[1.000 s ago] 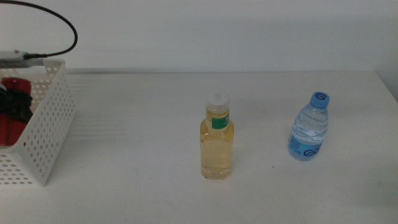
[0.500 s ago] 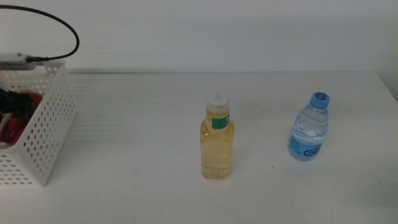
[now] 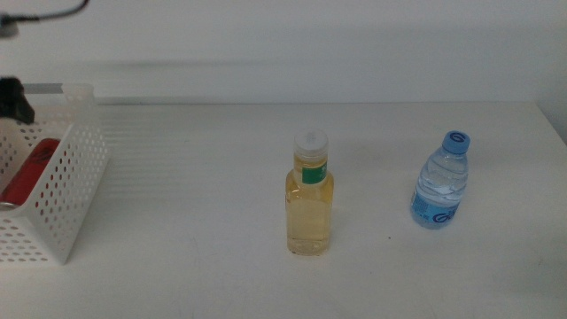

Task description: Use arms to grab the bottles and put them into the dustbin to the left of the table.

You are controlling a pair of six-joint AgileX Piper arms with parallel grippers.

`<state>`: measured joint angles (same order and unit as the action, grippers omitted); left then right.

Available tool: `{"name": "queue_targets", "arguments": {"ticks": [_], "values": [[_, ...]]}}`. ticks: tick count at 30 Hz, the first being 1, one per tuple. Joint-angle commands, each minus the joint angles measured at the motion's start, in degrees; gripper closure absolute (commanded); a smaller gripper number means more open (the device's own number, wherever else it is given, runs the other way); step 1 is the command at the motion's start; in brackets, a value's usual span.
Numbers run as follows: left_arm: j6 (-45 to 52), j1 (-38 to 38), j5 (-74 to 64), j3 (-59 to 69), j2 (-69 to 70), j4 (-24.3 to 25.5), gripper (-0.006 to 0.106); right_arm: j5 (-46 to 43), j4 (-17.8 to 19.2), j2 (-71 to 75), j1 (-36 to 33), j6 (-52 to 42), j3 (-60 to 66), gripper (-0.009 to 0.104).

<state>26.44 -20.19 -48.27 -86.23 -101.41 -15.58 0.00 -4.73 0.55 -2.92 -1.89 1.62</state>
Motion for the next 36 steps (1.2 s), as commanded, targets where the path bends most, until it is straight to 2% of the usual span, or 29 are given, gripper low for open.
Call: {"name": "queue_targets", "arguments": {"ticks": [1,7,13,26,36], "values": [[-0.8,0.1,1.1,0.1,7.1,-4.3,0.012,-4.4,0.6,1.6,0.4,-0.6,-0.4,0.024],[2.2,2.7,4.4,10.2,18.4,-11.9,0.016,-4.4,0.6,1.6,0.4,-0.6,-0.4,0.024],[1.9,8.1,6.5,18.8,29.0,-13.6,0.018,-4.4,0.6,1.6,0.4,-0.5,-0.4,0.024],[1.3,23.2,8.8,29.3,44.8,-13.0,0.018,-4.4,0.6,1.6,0.4,-0.5,-0.4,0.024],[-4.8,38.1,29.8,50.1,59.0,-10.6,0.018,-4.4,0.6,1.6,0.4,-0.5,-0.4,0.024]]}}
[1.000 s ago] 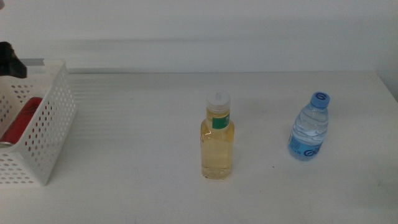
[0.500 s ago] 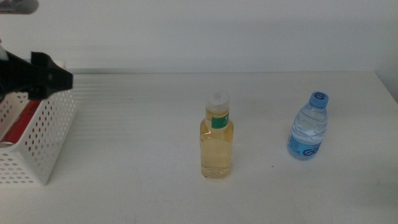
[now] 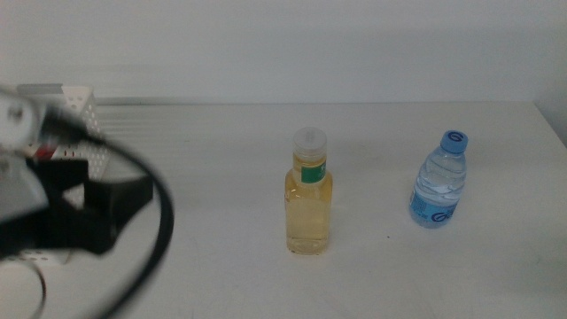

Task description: Use arms to grab the bottles and put them into the dustbin to the left of the table.

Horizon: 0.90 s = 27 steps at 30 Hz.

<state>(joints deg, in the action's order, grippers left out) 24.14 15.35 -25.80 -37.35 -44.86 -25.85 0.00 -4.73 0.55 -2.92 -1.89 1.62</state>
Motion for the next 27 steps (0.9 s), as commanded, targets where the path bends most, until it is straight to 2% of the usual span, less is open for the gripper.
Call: {"name": "queue_targets", "arguments": {"ticks": [1,11,27], "values": [[-3.5,4.0,8.7,2.9,3.6,0.5,0.018,-4.4,0.6,1.6,0.4,-0.5,-0.4,0.024],[-13.0,18.2,21.3,17.3,12.7,10.0,0.018,-4.4,0.6,1.6,0.4,-0.5,-0.4,0.024],[-13.2,19.7,25.8,20.4,12.7,9.9,0.018,-4.4,0.6,1.6,0.4,-0.5,-0.4,0.024]]}}
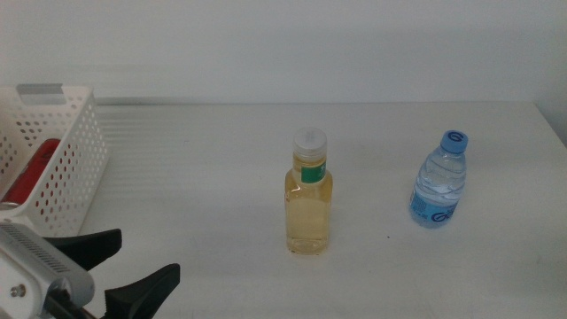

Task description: Use arms to grab the bottles and put them into the dustbin to the left of the table.

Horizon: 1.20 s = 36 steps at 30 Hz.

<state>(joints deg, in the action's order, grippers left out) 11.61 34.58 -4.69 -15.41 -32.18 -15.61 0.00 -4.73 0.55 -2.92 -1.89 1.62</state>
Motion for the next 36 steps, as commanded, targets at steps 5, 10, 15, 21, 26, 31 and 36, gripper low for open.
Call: {"name": "queue_targets", "arguments": {"ticks": [5,10,15,21,26,31,36], "values": [[-1.2,0.8,7.4,-1.0,-2.2,-0.5,0.018,-4.4,0.6,1.6,0.4,-0.5,-0.4,0.024],[-1.4,0.9,12.9,-1.1,-8.9,-0.5,0.018,-4.4,0.6,1.6,0.4,-0.5,-0.4,0.024],[-3.2,4.1,22.1,-1.3,-17.1,-0.5,0.018,-4.4,0.6,1.6,0.4,-0.5,-0.4,0.024],[-5.5,7.3,34.2,-1.5,-27.4,1.4,0.018,-4.4,0.6,1.6,0.4,-0.5,-0.4,0.024],[-9.7,8.2,41.5,-2.8,-35.5,6.7,0.018,-4.4,0.6,1.6,0.4,-0.5,-0.4,0.024],[-15.3,8.2,46.8,-5.1,-42.8,10.3,0.017,-4.4,0.6,1.6,0.4,-0.5,-0.4,0.024],[-17.0,8.2,49.0,-8.2,-49.0,12.6,0.012,-4.4,0.6,1.6,0.4,-0.5,-0.4,0.024]]}}
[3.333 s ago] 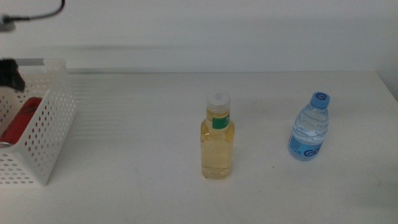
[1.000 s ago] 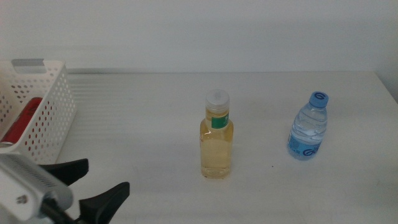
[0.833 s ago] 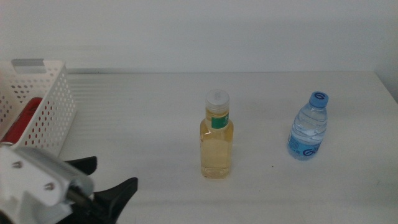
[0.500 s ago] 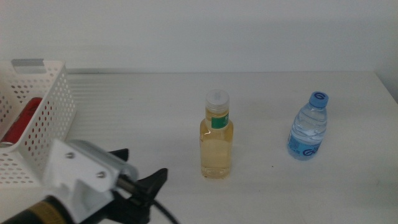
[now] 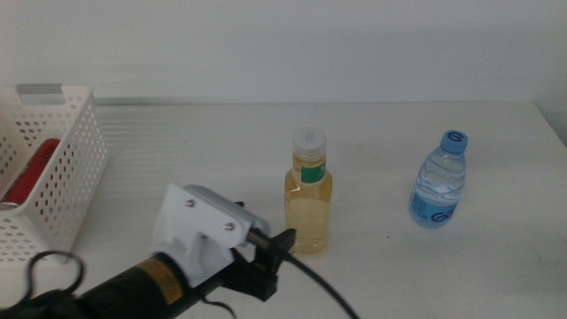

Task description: Use arms to grab the bottles and put them into the dustbin to the left of the table.

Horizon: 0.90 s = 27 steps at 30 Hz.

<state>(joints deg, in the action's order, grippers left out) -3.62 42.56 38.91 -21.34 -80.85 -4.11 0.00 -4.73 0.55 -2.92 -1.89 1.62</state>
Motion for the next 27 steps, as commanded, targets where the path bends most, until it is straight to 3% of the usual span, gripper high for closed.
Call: {"name": "queue_targets", "arguments": {"ticks": [1,27], "values": [[-2.3,0.2,5.4,-3.0,-1.4,1.5,0.012,-4.4,0.6,1.6,0.4,-0.5,-0.4,0.024],[-8.6,0.2,17.9,-12.1,-19.1,4.1,0.012,-4.4,0.6,1.6,0.4,-0.5,-0.4,0.024]]}}
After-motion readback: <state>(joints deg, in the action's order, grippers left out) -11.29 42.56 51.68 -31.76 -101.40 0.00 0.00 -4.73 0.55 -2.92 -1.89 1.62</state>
